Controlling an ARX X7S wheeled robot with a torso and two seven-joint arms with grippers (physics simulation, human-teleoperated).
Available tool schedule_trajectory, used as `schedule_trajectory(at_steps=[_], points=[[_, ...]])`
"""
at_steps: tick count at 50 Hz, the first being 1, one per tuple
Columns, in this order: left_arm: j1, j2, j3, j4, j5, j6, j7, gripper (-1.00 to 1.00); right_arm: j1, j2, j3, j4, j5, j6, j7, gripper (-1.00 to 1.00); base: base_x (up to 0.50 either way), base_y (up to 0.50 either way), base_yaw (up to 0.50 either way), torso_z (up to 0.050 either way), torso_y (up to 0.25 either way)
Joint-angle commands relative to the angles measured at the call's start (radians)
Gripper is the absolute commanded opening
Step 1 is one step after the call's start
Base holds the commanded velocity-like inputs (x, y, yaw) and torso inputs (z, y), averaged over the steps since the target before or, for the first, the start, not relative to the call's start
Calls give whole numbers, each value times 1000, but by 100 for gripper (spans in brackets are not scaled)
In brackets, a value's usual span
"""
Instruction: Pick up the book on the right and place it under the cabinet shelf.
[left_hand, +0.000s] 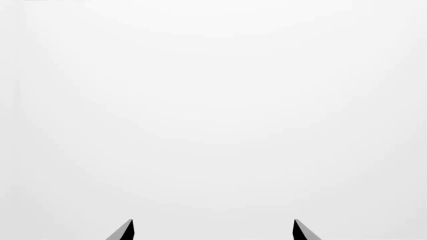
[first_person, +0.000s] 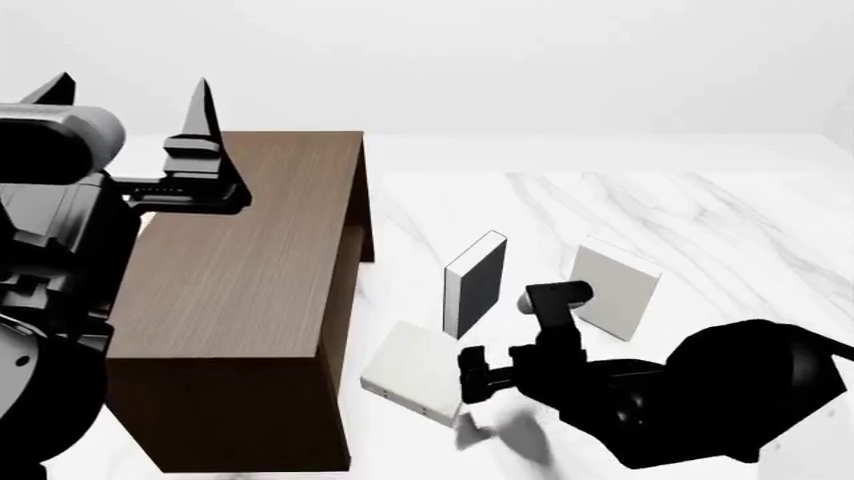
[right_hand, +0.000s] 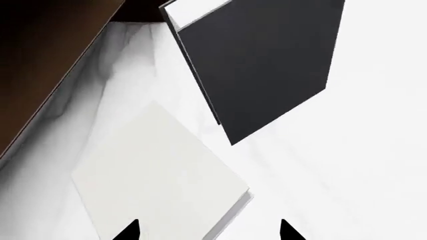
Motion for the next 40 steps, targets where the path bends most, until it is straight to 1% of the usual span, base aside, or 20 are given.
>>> schedule_trajectory(at_steps=[1, 8, 11, 14, 21, 28, 40], points=[[-4, -4, -10, 4, -12, 2, -3, 100, 150, 33, -127, -290, -210, -265, 176, 100, 0, 0, 0, 0, 0], [-16, 0, -11, 20, -24, -3, -15, 100, 172, 49, -221, -433, -393, -523, 414, 100, 0, 0, 0, 0, 0], [-42, 3, -31, 38, -56, -32, -37, 100, 175, 111, -173, -453, -554, -532, 590, 100, 0, 0, 0, 0, 0], [-84, 4, -51, 65, -105, -75, -65, 100, 144, 146, -138, -438, -640, -527, 675, 100, 0, 0, 0, 0, 0], [-176, 1, -70, 79, -168, -141, -112, 100, 77, 209, -64, -388, -693, -512, 738, 100, 0, 0, 0, 0, 0], [-219, 3, -77, 73, -204, -169, -133, 100, 31, 221, -34, -342, -709, -490, 768, 100, 0, 0, 0, 0, 0], [-254, -7, -90, 73, -244, -199, -159, 100, -40, 226, 24, -282, -712, -465, 756, 100, 0, 0, 0, 0, -136]])
